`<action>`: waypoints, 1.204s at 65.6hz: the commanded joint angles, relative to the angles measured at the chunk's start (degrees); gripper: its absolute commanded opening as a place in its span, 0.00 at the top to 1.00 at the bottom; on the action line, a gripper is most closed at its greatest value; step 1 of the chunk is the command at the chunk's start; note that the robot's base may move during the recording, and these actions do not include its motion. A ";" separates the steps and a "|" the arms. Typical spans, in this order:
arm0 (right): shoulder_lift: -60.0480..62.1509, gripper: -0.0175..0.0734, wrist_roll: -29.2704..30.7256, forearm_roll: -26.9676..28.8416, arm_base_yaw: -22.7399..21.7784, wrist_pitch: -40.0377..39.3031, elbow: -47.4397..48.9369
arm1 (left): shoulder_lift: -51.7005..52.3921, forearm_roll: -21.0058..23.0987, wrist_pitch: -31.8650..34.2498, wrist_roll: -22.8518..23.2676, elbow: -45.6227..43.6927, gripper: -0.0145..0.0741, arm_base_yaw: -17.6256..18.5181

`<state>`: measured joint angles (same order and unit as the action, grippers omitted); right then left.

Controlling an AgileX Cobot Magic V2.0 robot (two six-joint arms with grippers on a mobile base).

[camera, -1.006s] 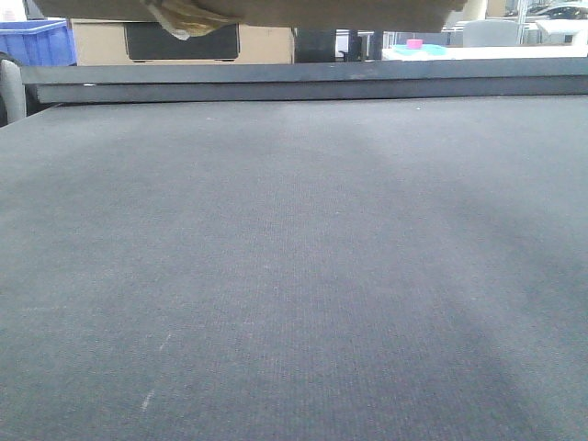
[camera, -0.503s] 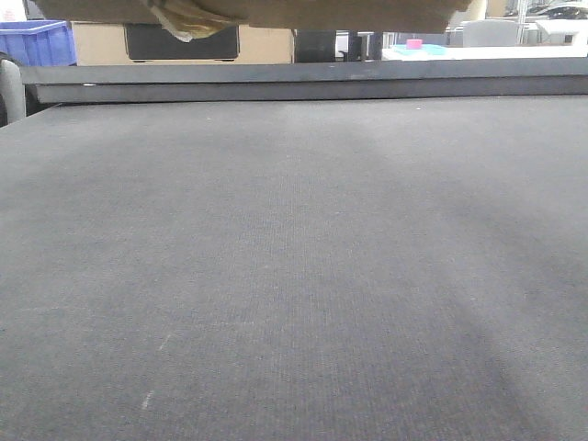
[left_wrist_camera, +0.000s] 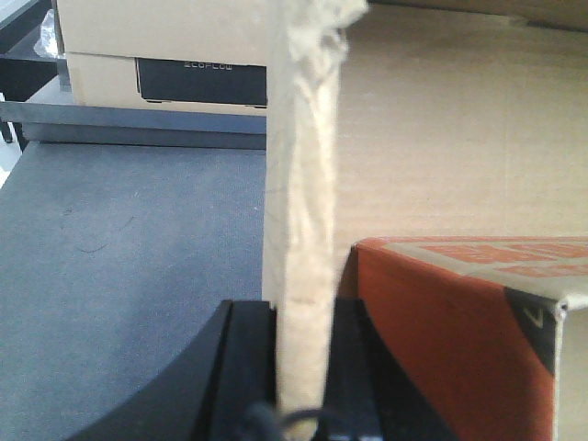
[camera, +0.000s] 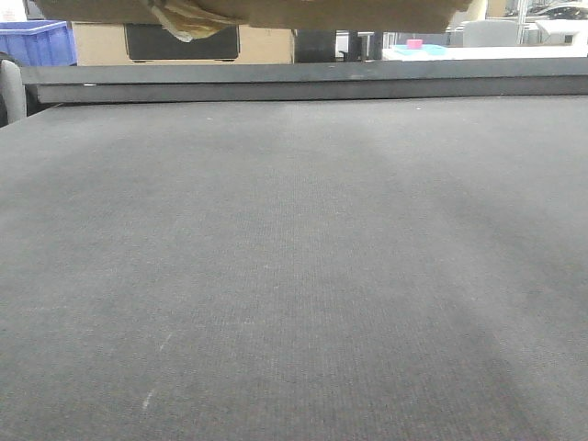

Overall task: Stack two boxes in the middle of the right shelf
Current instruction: 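Hold the box with both grippers while driving away from the table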

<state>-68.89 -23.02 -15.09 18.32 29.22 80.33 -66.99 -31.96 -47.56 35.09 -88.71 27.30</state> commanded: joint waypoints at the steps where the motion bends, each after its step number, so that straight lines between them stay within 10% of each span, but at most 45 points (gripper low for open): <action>1: 1.19 0.99 -0.50 -3.88 -0.96 -1.32 0.26 | 0.99 -3.10 -1.07 -0.04 -0.87 0.96 -0.31; 79: 1.19 0.99 -0.50 -3.88 -0.96 -1.32 0.26 | 0.99 -3.10 -1.07 -0.04 -0.87 0.96 -0.31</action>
<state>-68.89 -23.12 -15.11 18.32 29.22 80.33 -67.06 -31.87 -47.77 35.09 -88.71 27.30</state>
